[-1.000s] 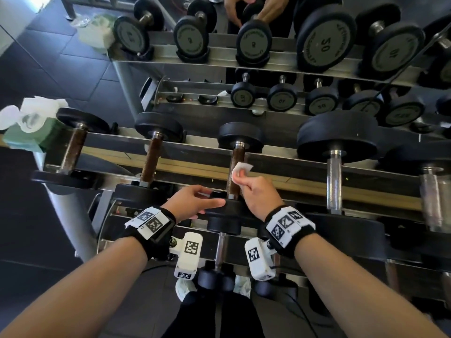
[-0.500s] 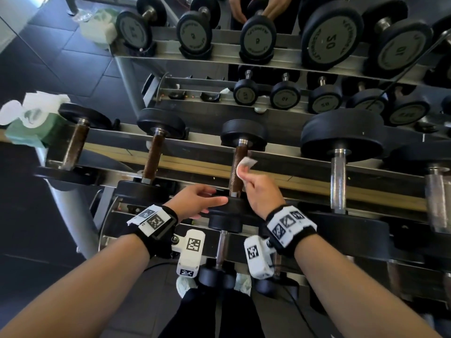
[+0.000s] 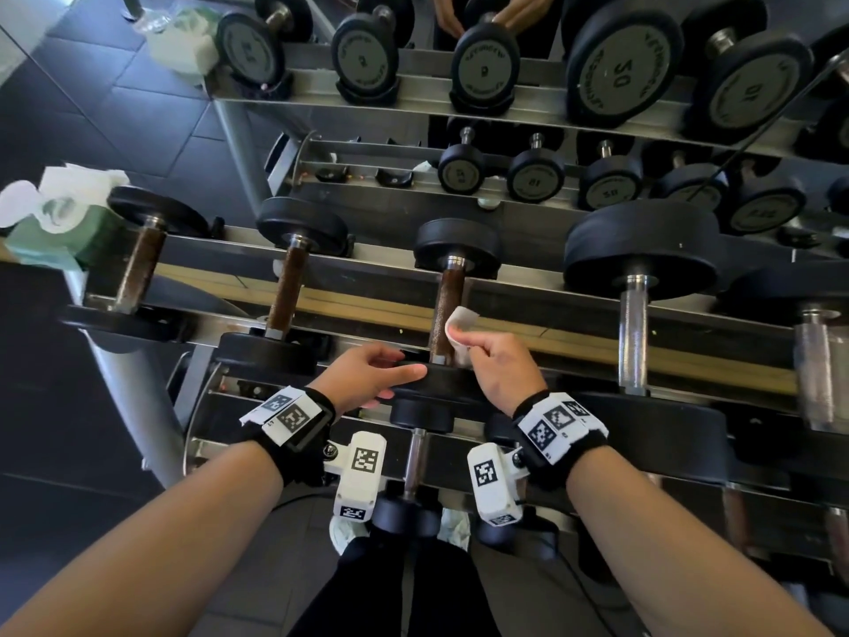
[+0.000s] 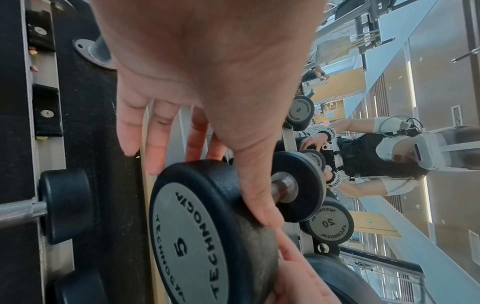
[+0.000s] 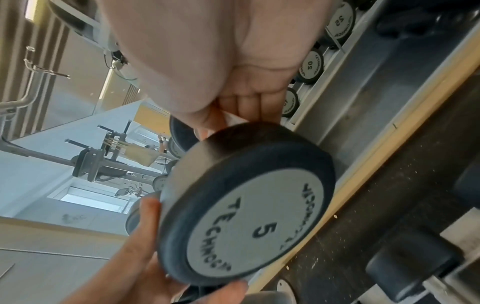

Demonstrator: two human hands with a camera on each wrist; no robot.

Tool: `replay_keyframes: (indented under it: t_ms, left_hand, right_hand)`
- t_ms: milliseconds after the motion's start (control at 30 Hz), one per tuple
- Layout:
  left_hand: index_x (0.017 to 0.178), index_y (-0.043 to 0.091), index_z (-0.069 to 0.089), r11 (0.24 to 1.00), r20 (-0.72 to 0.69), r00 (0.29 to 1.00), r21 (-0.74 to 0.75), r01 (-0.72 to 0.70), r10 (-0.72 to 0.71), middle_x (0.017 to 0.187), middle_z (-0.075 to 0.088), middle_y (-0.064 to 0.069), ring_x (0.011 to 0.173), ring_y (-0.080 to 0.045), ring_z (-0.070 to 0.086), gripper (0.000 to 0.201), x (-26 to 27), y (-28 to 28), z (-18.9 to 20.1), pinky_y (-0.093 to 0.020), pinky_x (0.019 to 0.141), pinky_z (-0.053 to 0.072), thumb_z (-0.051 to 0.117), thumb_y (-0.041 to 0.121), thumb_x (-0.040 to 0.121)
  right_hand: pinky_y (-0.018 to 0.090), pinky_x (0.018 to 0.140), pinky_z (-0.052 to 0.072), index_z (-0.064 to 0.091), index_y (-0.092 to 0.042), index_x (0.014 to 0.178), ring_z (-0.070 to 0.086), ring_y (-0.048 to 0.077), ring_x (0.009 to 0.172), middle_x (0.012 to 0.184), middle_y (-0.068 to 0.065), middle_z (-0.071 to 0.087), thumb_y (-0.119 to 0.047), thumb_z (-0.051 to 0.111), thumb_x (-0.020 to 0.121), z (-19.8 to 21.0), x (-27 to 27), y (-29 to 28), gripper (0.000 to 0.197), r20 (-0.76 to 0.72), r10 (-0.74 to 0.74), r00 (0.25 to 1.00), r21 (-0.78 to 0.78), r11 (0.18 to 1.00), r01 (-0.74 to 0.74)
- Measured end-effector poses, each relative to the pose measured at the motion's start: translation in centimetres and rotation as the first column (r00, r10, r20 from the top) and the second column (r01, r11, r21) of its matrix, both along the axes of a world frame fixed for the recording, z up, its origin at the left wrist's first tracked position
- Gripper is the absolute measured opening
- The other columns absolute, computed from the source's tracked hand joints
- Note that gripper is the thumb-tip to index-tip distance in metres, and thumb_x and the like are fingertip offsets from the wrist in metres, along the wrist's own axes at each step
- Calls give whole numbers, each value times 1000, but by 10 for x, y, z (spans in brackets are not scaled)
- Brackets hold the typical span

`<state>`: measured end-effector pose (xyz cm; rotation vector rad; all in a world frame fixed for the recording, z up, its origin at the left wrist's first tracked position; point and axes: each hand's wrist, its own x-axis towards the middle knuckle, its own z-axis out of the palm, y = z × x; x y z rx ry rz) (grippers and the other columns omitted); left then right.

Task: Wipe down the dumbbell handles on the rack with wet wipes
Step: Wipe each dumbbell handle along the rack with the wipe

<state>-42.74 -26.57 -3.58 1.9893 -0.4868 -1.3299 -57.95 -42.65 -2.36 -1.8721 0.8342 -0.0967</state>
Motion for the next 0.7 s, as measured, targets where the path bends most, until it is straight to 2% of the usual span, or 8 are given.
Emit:
replay_keyframes:
  t_ms: [67, 167, 267, 367, 467, 533, 633, 700]
  left_hand:
    - [121, 31, 59, 1000, -6, 1000, -7, 0, 0, 111, 68, 7, 91, -13, 71, 82, 0, 0, 0, -39, 89, 58, 73, 72, 52]
    - [121, 30, 59, 1000, -7, 1000, -25, 0, 0, 112, 68, 6, 92, -12, 71, 83, -2, 1, 0, -33, 85, 58, 72, 73, 51]
    - [119, 29, 60, 999, -6, 1000, -49, -10, 10, 111, 68, 5, 89, -8, 70, 80, -4, 2, 1, -18, 70, 54, 71, 71, 52]
    - [117, 30, 60, 999, 4, 1000, -49, -11, 11, 108, 68, 7, 89, -9, 71, 76, -4, 2, 0, -19, 71, 54, 72, 70, 54]
    - [116, 26, 62, 998, 5, 999, -50, -49, 49, 110, 69, 3, 92, -16, 72, 63, -4, 0, -6, -22, 75, 56, 77, 60, 65]
    - [116, 26, 63, 997, 4, 999, -57, -53, 53, 109, 69, 4, 90, -15, 72, 65, -4, 1, -9, -26, 79, 57, 77, 62, 63]
    - [115, 29, 63, 996, -8, 999, -74, -54, 53, 108, 69, 6, 85, -10, 72, 77, -4, 2, -11, -24, 75, 54, 75, 72, 52]
    - [115, 30, 63, 995, -10, 998, -83, -60, 59, 107, 69, 7, 81, -8, 71, 78, -4, 2, -13, -23, 72, 51, 76, 74, 52]
  right_hand:
    - [10, 79, 42, 76, -31, 102, 63, 5, 97, 103, -8, 72, -20, 53, 97, 3, -2, -5, 26, -4, -10, 1000, 64, 998, 10]
    - [14, 76, 47, 74, -36, 82, 65, 4, 87, 91, -12, 72, -14, 54, 95, 6, -1, -12, 33, 84, -169, 982, 147, 977, 156]
    - [18, 78, 51, 70, -35, 97, 64, 8, 92, 97, -12, 68, -13, 47, 97, 0, 2, -24, 31, 128, -297, 946, 94, 954, 286]
    - [37, 91, 54, 68, -36, 98, 63, 18, 100, 101, -9, 66, -14, 47, 98, -4, 23, -28, 31, 106, -393, 913, 162, 913, 374]
    - [49, 97, 51, 69, -28, 95, 65, 33, 105, 108, 10, 70, -4, 47, 96, -11, 45, -28, 33, 49, -421, 906, 276, 877, 393]
    - [46, 86, 57, 69, -22, 92, 70, 30, 97, 104, 11, 72, -2, 49, 96, -14, 52, -31, 29, 12, -503, 864, 442, 778, 446]
    - [31, 54, 57, 64, -10, 88, 74, 20, 66, 75, 6, 75, 5, 51, 94, -14, 57, -36, 21, 4, -634, 773, 688, 563, 458]
    - [29, 48, 55, 60, -7, 85, 71, 20, 57, 70, 12, 70, 10, 50, 93, -13, 60, -39, 21, 15, -656, 755, 721, 530, 446]
